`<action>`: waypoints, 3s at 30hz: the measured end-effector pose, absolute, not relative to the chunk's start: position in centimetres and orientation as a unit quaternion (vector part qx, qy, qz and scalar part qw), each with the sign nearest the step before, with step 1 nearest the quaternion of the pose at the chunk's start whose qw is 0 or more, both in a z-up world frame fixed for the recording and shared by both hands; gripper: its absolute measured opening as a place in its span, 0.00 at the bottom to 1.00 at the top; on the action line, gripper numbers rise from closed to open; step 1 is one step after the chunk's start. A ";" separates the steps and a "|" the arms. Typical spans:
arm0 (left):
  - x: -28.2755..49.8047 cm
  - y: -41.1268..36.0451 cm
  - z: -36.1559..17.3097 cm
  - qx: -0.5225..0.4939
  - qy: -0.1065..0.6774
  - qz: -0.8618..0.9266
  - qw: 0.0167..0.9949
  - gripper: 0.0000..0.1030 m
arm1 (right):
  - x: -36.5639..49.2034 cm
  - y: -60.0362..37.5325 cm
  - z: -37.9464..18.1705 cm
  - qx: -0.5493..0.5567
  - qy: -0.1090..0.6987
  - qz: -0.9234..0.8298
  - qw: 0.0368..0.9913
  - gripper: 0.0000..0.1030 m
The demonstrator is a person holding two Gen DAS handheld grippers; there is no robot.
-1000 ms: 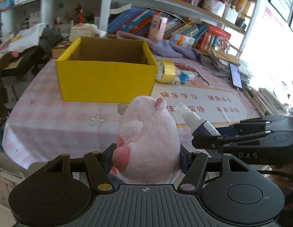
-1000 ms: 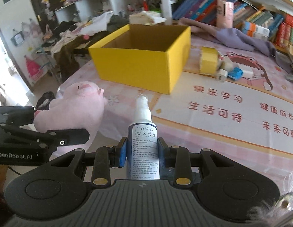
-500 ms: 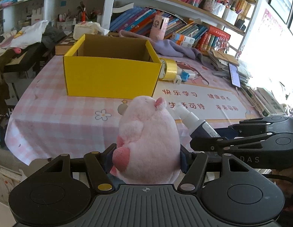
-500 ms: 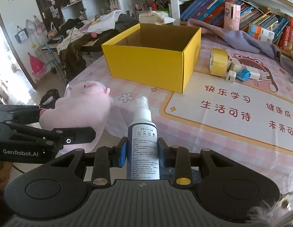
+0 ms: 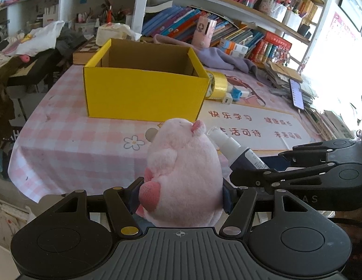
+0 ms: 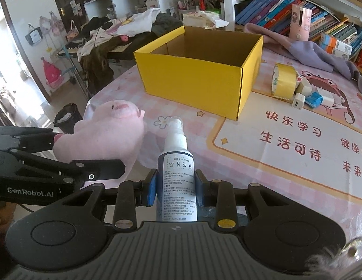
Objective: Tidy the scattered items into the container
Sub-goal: 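Carry the pig and spray bottle over the yellow box with both tools, then lower into the box and open the left tool while the right tool releases the bottle, then withdraw both tools from the box toward the remaining items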
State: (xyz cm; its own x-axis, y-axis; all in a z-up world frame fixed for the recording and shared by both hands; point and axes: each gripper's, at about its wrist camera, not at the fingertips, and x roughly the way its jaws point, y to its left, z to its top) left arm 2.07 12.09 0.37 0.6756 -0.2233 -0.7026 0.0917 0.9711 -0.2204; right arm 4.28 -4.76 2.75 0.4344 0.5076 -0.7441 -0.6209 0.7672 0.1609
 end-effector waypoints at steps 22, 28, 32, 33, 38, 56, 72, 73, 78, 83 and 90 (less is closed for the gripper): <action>17.6 14.6 7.0 -0.026 0.312 -0.083 0.946 0.63 | 21.0 -0.1 8.2 -0.048 0.322 0.359 0.875 0.30; 23.9 15.6 5.2 0.008 0.339 -0.067 0.938 0.63 | 27.3 2.6 6.9 -0.068 0.323 0.344 0.879 0.30; 27.3 15.4 2.1 0.057 0.374 -0.060 0.924 0.63 | 30.5 4.5 3.4 -0.122 0.349 0.331 0.868 0.30; 27.9 15.4 1.4 0.065 0.382 -0.059 0.920 0.63 | 30.9 4.8 2.6 -0.140 0.351 0.330 0.865 0.30; 30.2 15.7 -0.7 0.088 0.412 -0.061 0.905 0.63 | 31.8 6.5 -0.1 -0.228 0.349 0.342 0.842 0.30; 30.5 15.4 -0.5 0.141 0.392 -0.038 0.908 0.86 | 31.2 7.0 -0.7 -0.289 0.301 0.306 0.856 0.51; 21.5 15.0 6.4 0.090 0.305 -0.037 0.947 0.92 | 23.9 2.3 6.1 -0.175 0.245 0.300 0.906 0.62; 20.7 14.9 6.7 0.091 0.301 -0.037 0.949 0.93 | 23.2 1.9 6.5 -0.168 0.241 0.299 0.908 0.62; 16.8 14.3 7.9 0.092 0.285 -0.035 0.953 0.93 | 19.0 -0.3 8.3 -0.141 0.216 0.293 0.921 0.64; 12.9 13.6 8.3 0.077 0.275 -0.031 0.958 0.94 | 14.8 -2.9 9.6 -0.121 0.200 0.275 0.933 0.67; 8.1 12.4 7.6 0.051 0.274 -0.017 0.960 0.94 | 9.9 -6.3 8.8 -0.110 0.207 0.243 0.941 0.69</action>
State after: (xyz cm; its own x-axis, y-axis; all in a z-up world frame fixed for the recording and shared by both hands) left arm 8.06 12.40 7.55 0.8496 -0.0055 -0.5273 0.0613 0.9942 0.0884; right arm 9.91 -6.31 8.82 0.7963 0.4120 -0.4429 -0.5028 0.8579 -0.1059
